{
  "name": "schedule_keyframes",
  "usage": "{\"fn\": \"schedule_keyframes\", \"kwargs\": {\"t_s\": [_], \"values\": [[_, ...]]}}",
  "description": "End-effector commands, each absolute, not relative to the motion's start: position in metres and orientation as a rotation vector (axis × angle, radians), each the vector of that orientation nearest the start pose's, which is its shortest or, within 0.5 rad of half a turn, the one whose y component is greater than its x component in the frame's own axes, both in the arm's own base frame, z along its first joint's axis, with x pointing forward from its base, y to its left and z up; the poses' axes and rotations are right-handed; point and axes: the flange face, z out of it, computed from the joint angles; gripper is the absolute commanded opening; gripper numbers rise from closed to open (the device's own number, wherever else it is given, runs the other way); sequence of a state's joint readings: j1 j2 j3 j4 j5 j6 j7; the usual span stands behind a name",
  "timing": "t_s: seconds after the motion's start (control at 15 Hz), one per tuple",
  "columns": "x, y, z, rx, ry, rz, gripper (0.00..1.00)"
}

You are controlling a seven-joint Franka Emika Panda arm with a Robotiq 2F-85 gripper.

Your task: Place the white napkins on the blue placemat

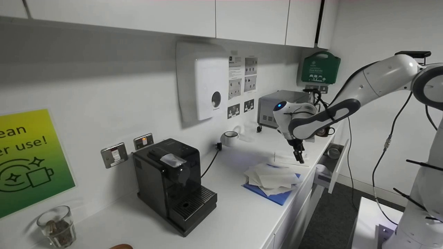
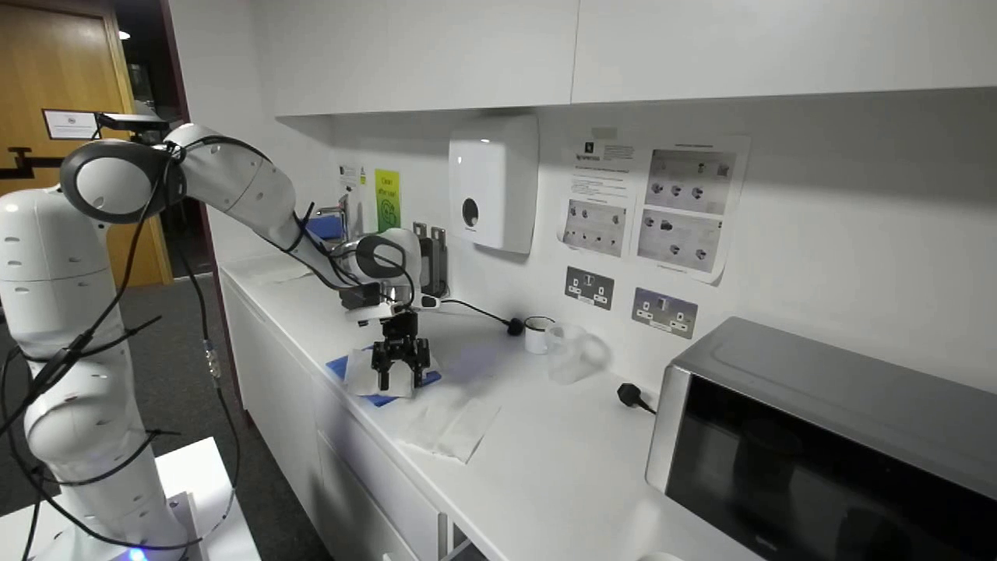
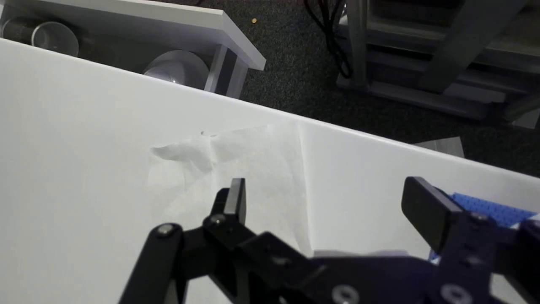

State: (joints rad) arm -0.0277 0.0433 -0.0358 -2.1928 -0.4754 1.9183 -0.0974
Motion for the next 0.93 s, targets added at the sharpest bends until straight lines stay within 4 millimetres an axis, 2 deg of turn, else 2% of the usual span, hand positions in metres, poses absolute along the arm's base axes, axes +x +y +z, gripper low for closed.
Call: {"fn": "schedule_keyframes", "kwargs": {"t_s": [0.0,0.4,0.87], "values": [[0.48,-0.077,0.35,-3.465,-0.614,0.557,1.0],[0.475,-0.087,0.334,-3.472,-0.757,0.53,1.0],[0.466,-0.1,0.316,-3.472,-0.816,0.508,1.0]]}}
